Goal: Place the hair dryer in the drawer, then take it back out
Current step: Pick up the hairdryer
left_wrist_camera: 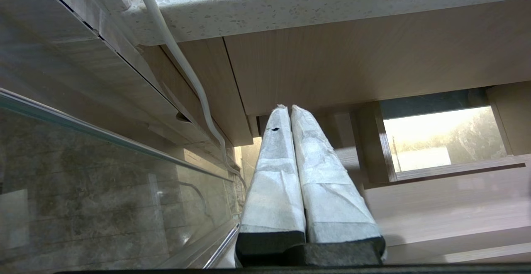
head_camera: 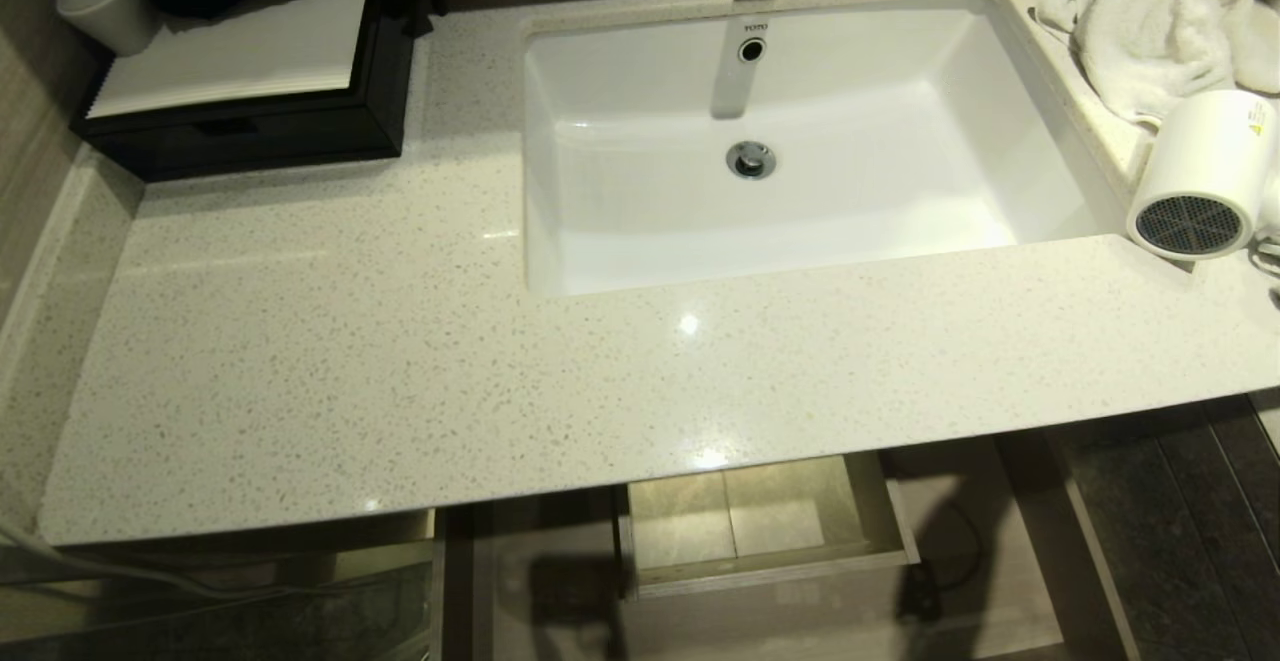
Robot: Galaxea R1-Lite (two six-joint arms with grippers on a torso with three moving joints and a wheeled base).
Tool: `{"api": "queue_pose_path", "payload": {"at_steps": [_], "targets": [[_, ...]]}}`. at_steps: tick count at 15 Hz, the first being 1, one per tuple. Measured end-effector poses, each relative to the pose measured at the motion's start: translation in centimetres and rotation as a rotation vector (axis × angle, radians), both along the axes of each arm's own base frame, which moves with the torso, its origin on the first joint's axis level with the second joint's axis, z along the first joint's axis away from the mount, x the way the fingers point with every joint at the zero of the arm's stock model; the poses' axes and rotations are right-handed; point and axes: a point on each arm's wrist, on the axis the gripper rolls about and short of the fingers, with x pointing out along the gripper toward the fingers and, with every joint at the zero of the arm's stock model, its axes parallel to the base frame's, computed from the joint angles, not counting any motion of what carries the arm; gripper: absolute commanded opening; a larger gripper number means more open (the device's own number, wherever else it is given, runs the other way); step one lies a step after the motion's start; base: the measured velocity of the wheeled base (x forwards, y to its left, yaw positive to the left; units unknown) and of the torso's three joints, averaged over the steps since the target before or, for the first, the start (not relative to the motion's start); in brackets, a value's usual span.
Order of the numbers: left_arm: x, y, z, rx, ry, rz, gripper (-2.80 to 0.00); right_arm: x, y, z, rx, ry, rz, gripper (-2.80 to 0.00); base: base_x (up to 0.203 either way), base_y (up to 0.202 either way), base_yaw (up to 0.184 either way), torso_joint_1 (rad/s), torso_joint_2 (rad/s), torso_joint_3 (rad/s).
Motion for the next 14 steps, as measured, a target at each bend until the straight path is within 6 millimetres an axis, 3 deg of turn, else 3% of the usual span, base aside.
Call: {"api": "queue_pose_path", "payload": {"at_steps": [14], "targets": [[0.0,0.0,0.0,0.000,0.000,0.000,-2.80,-0.2,0.9,0.6,-0.064,-0.015,0.009,-2.80,0.000,0.000,0.000,0.000,0.00,0.000]]}}
